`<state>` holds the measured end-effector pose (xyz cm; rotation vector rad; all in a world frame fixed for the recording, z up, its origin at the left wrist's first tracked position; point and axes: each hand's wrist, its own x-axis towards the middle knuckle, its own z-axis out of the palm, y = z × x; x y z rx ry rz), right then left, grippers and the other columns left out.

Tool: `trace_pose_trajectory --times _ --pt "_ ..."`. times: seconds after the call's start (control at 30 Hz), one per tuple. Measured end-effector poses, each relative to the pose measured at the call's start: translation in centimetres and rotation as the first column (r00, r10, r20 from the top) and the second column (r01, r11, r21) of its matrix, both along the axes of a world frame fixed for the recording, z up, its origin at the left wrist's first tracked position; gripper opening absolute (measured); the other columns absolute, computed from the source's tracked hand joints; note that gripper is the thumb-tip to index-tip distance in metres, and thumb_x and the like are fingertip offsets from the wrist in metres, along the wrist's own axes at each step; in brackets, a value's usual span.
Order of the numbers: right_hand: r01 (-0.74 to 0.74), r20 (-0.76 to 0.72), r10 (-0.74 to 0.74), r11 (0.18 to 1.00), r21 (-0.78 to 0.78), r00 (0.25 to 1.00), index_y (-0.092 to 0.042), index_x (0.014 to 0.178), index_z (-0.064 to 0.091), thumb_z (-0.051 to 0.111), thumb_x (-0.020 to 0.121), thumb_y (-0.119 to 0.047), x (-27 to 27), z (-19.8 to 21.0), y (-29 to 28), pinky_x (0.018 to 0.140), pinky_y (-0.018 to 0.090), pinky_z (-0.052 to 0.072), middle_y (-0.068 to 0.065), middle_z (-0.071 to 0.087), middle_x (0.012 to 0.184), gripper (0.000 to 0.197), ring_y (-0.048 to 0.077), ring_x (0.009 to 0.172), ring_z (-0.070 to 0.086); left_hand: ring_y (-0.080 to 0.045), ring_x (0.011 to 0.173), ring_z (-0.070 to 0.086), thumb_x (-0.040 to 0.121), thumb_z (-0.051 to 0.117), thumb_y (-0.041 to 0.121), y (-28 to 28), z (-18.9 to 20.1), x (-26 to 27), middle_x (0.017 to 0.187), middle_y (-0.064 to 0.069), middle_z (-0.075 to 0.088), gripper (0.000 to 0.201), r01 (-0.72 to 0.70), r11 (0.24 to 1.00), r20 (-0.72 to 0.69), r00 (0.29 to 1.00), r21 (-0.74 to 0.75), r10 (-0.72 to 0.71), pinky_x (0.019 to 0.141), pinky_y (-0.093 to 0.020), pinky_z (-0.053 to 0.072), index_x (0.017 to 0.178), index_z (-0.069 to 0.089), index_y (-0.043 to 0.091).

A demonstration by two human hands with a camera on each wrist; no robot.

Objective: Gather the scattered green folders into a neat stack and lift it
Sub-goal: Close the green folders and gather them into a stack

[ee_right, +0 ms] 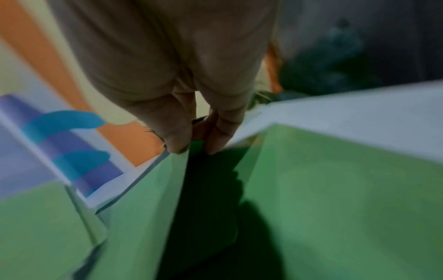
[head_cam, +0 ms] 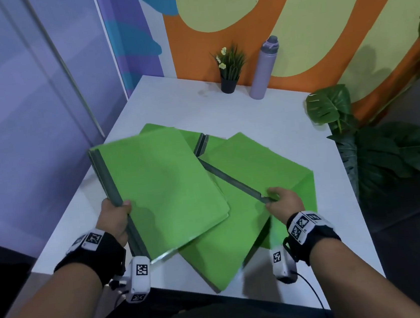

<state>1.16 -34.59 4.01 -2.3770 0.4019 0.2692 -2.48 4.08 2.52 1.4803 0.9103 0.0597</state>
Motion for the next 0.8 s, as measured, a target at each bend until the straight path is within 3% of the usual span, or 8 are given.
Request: trace_pose_trajectory --times 0.03,0.13,0.23,0.4,0.5,0.63,0.73,0.8 --pt "-0.004 0.069 0.008 0.999 -0.05 0.998 -0.011 0.118 0.068 0.061 0.083 0.0 0.4 0.6 0.0 0.05 0.015 0.041 0.014 0.064 0.119 0.037 0.017 0.063 0.057 -0.024 0.077 0.043 0.095 0.052 0.011 0.2 0.9 0.3 0.083 -0.006 0.041 0.017 -0.01 1.0 0.044 0.999 0.019 0.009 0.075 -0.042 0.044 0.107 0.04 0.011" --pt "0.095 0.227 -0.073 0.992 -0.084 0.971 -0.015 0.095 0.076 0.059 0.085 -0.001 1.6 1.8 -0.5 0.062 0.021 0.047 0.019 0.054 0.115 0.024 0.025 0.06 0.053 -0.017 0.069 0.037 0.095 0.049 0.008 0.8 3.5 1.0 0.078 -0.001 0.036 0.016 -0.043 0.996 0.158 0.987 0.083 0.03 0.065 -0.032 0.037 0.106 0.038 0.014" --pt "0.172 0.281 -0.185 0.982 0.071 0.942 -0.018 0.101 0.075 0.058 0.087 -0.005 2.6 3.5 -0.8 0.05 0.016 0.043 0.012 0.066 0.101 0.025 0.017 0.056 0.053 -0.017 0.066 0.037 0.095 0.049 0.008 1.1 5.3 0.9 0.075 -0.002 0.037 0.013 -0.092 0.983 0.196 0.979 0.16 0.06 0.063 -0.032 0.036 0.098 0.041 0.017" --pt "0.192 0.324 -0.266 0.951 0.243 0.908 -0.013 0.116 0.069 0.051 0.092 -0.01 3.6 6.5 0.2 0.083 0.033 0.051 0.012 0.068 0.107 0.03 0.022 0.084 0.059 -0.022 0.069 0.041 0.093 0.05 0.016 1.5 6.4 -0.3 0.075 -0.004 0.04 0.02 -0.149 0.959 0.147 0.982 0.241 0.116 0.065 -0.034 0.04 0.11 0.039 0.02" --pt "0.177 0.513 -0.208 0.978 0.108 0.833 -0.008 0.114 0.067 0.046 0.096 -0.011 3.7 8.6 1.0 0.093 0.035 0.045 0.019 0.06 0.112 0.028 0.032 0.1 0.057 -0.024 0.075 0.043 0.093 0.049 0.017 1.6 7.3 -0.2 0.076 -0.005 0.04 0.023 -0.2 0.946 0.151 0.975 0.253 0.166 0.06 -0.032 0.039 0.114 0.041 0.02" --pt "0.246 0.702 0.047 0.918 -0.311 0.71 -0.014 0.095 0.068 0.051 0.084 0.0 3.5 10.6 1.5 0.085 0.044 0.036 0.016 0.048 0.104 0.024 0.036 0.099 0.045 -0.025 0.081 0.046 0.095 0.048 0.016 1.8 8.1 -0.5 0.085 -0.008 0.043 0.033 -0.143 0.956 0.103 0.987 0.255 0.121 0.069 -0.035 0.042 0.126 0.04 0.015" --pt "0.249 0.742 -0.006 0.944 -0.217 0.67 -0.01 0.092 0.059 0.043 0.073 0.011 3.4 11.7 1.5 0.089 0.043 0.038 0.016 0.044 0.123 0.032 0.036 0.108 0.043 -0.026 0.079 0.045 0.095 0.048 0.016 1.1 8.0 -0.9 0.087 -0.008 0.044 0.035 -0.082 0.965 0.065 0.996 0.25 0.068 0.077 -0.042 0.043 0.129 0.039 0.012" --pt "0.207 0.713 -0.077 0.973 -0.097 0.697 -0.01 0.097 0.053 0.038 0.077 0.009 3.4 12.8 1.7 0.078 0.041 0.044 0.011 0.048 0.122 0.032 0.035 0.098 0.053 -0.024 0.072 0.042 0.095 0.048 0.014 0.1 7.7 -1.1 0.081 -0.006 0.042 0.034 -0.063 0.971 0.06 0.997 0.23 0.051 0.074 -0.04 0.041 0.128 0.041 0.015"
